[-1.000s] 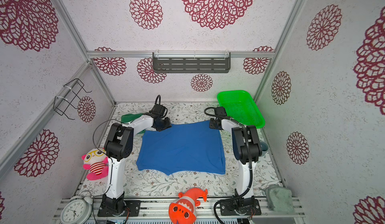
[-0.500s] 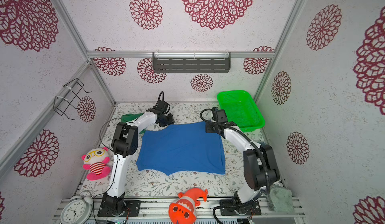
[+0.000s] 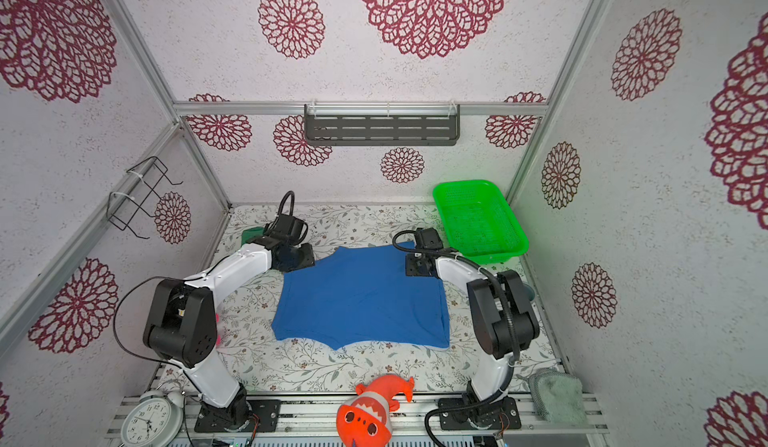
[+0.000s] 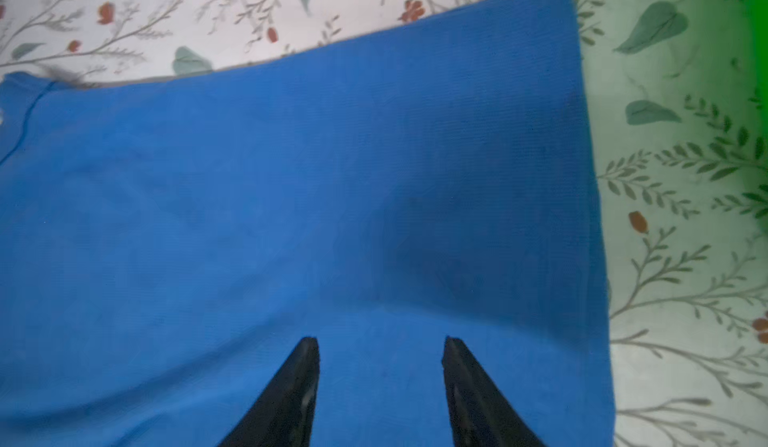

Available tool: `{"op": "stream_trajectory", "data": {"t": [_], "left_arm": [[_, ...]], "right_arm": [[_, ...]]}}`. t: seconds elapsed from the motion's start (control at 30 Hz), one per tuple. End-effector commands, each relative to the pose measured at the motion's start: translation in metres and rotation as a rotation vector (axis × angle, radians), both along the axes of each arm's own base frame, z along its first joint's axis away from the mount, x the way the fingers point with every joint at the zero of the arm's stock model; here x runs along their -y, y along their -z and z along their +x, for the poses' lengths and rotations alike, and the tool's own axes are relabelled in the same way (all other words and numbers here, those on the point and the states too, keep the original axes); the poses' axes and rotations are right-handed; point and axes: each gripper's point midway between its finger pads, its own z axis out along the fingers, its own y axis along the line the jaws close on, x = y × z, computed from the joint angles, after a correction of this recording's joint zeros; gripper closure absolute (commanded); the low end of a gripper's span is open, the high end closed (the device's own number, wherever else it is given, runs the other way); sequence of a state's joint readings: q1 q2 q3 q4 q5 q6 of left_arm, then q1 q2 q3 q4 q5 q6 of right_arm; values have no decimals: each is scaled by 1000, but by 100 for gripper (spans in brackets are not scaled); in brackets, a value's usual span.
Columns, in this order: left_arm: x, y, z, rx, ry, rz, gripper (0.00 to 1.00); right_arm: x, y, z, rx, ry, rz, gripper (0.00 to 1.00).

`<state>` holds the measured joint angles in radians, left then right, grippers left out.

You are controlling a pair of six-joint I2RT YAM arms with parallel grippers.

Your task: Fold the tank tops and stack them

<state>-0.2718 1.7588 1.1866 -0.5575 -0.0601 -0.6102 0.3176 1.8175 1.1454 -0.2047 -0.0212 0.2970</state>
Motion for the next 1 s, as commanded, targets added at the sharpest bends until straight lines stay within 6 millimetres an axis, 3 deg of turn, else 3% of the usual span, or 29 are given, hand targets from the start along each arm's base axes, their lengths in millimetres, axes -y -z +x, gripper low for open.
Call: {"op": "stream_trajectory", "data": {"t": [0.0,0.33,0.37,0.57,0.73,0.97], "left_arm": [[-13,29,0,-23,-88,-76,49],[0,51,36,-23,-110,-130,50],[1,65,36,-48,-115,-128,50],[0,90,46,-85,-137,-120,51],[0,96,63,-75,-146,-106,52],[1,97,104,-77,-115,-63,52]], "right_arm": [[23,-2,31,43,76,-19,49],[38,39,53,-22,114,-85,50],[41,42,56,-26,123,-90,50],[56,56,72,-34,163,-79,51],[60,60,90,-32,181,-34,51],[55,66,115,-32,177,-5,51]]}}
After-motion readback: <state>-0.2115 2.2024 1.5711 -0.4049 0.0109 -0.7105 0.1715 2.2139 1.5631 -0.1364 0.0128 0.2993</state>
